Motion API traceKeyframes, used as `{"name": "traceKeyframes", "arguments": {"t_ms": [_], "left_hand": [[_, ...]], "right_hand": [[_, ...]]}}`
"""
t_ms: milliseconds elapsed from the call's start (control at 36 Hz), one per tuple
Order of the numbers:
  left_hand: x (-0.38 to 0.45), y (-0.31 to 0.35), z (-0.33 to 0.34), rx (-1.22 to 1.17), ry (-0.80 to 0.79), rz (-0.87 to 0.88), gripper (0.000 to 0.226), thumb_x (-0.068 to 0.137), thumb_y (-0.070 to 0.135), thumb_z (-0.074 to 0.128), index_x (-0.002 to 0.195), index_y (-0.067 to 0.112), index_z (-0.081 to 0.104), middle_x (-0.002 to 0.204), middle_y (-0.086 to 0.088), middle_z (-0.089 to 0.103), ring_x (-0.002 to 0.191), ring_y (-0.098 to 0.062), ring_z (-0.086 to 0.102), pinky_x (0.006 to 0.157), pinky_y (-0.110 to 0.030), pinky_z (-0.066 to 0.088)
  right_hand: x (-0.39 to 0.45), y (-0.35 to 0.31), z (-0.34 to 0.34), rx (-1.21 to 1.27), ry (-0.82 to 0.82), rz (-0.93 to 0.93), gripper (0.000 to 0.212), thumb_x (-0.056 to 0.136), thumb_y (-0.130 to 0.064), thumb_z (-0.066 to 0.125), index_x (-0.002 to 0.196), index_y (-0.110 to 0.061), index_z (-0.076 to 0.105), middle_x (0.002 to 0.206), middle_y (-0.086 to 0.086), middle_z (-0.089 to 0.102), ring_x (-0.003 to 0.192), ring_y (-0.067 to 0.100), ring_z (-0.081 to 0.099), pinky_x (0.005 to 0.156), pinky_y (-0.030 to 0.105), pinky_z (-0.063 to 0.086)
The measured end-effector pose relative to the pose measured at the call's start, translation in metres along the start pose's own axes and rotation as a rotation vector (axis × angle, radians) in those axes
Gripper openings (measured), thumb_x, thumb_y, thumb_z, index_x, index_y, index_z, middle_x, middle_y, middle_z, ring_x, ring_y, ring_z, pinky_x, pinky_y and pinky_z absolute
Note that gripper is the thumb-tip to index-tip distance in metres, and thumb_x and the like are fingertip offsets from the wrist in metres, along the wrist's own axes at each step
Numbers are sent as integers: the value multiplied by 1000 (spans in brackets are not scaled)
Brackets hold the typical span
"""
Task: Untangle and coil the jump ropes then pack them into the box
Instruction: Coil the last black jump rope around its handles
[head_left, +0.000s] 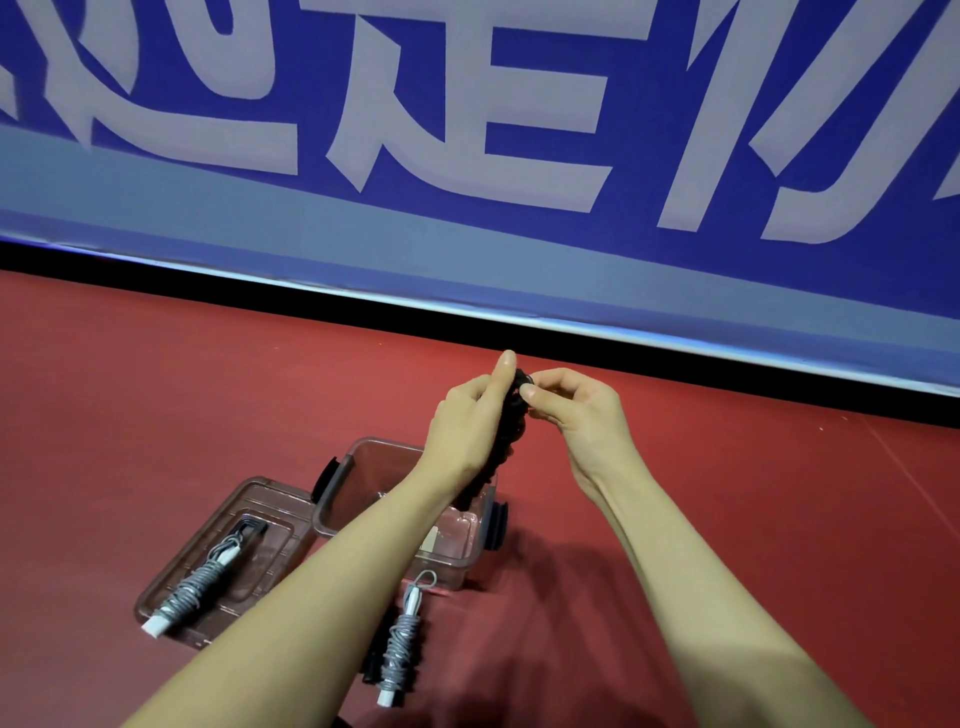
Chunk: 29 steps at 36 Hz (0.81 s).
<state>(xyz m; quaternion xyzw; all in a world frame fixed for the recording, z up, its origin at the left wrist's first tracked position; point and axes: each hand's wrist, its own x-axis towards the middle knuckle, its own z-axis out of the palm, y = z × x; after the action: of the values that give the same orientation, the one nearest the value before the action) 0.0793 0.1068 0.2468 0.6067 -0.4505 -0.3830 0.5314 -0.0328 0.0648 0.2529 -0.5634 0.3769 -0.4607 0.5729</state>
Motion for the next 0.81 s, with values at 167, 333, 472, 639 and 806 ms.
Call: {"name": "traceKeyframes", "arguments": {"t_ms": [167,333,472,639,806], "left_hand": [[0,6,0,-222,-66,-121,51,78,59,51,81,10,67,61,-10,57,52,-25,52,56,-35,46],[3,7,-5,-252,-169,-197,45,85,52,43,73,12,62,66,-19,58,52,-26,51,56,-32,41],[1,7,-4,-229,-183,-188,39,82,49,45,68,14,55,59,-8,49,49,-21,43,51,-29,36],[-1,6,-1,-200,-172,-140,30,76,47,51,74,18,52,59,-5,44,46,-18,35,48,-28,27],[1,5,0,-235,-160,-148,26,78,42,59,79,18,50,61,-9,50,50,-19,36,50,-29,27]], "right_hand": [[0,-3,-1,11,6,9,17,80,6,64,73,-10,67,74,5,66,81,22,60,92,40,48],[-2,-4,1,9,-13,31,14,83,6,61,77,-6,65,76,7,65,78,20,62,87,35,51],[0,-4,0,-64,-7,20,17,82,6,62,74,-8,65,71,2,63,67,8,58,68,18,48],[1,-3,-2,-125,35,37,16,80,6,65,72,-7,63,70,4,61,68,11,55,62,16,45],[0,-5,-2,-149,87,25,11,78,6,66,73,-4,61,72,7,58,68,13,52,63,22,43]]}}
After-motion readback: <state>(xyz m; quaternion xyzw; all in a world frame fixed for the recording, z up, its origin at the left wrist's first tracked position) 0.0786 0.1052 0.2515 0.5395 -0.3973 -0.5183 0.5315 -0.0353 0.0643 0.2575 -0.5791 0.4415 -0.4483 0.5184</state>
